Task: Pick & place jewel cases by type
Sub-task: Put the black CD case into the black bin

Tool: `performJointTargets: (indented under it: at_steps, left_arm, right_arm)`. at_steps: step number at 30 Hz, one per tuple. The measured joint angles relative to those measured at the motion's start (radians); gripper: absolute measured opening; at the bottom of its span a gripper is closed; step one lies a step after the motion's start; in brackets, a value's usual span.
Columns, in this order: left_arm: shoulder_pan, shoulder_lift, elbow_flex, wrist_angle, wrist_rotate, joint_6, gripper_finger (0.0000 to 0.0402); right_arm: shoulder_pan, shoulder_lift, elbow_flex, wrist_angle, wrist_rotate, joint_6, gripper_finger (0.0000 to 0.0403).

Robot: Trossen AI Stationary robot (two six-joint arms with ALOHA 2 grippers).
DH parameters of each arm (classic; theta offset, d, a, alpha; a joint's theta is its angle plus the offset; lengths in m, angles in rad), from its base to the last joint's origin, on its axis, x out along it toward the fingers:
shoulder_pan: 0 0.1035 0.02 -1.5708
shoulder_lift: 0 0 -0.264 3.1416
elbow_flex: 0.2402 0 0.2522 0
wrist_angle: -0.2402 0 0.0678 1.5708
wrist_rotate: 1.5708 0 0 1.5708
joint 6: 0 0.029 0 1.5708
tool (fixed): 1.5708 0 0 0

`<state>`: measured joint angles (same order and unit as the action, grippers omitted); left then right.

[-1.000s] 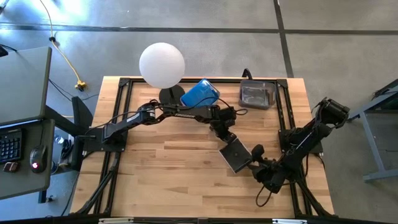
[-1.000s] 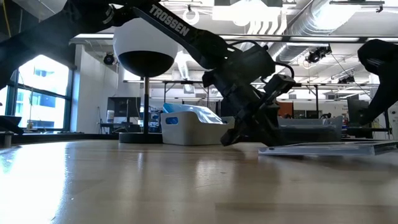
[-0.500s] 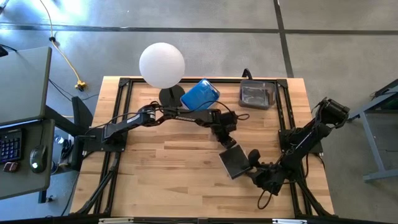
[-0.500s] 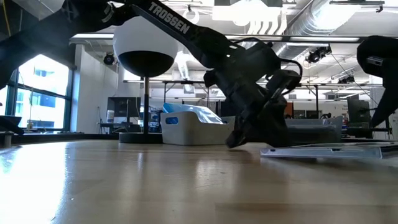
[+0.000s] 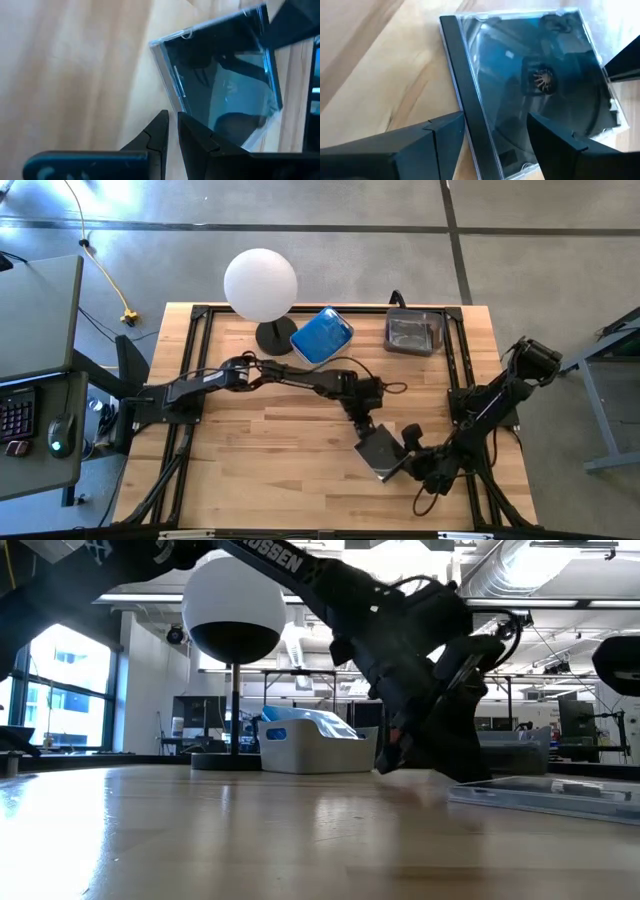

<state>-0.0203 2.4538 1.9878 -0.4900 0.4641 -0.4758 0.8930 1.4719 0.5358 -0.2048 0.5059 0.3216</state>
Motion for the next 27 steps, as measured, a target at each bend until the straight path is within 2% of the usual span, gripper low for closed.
performJointTargets:
  at_steps: [7,12,20,27]
  left_arm:
    - [-0.05,-0.007,0.004,-0.09,-0.115,0.005,0.0043]
    - [-0.079,-0.007,0.003,-0.092,-0.163,0.051,0.0043]
    - [-0.133,-0.005,0.001,-0.093,-0.315,0.051,0.0043]
    - [-0.165,-0.005,-0.001,-0.103,-0.422,0.003,0.0043]
  right_arm:
    - [0.011,0.0,0.0,-0.037,-0.007,0.029,0.0208]
    - [0.011,0.0,0.0,-0.055,-0.007,0.097,0.0208]
    - [0.012,0.0,0.0,-0.074,-0.007,0.217,0.0208]
    - [0.012,-0.001,0.003,-0.067,0.0,0.148,0.0208]
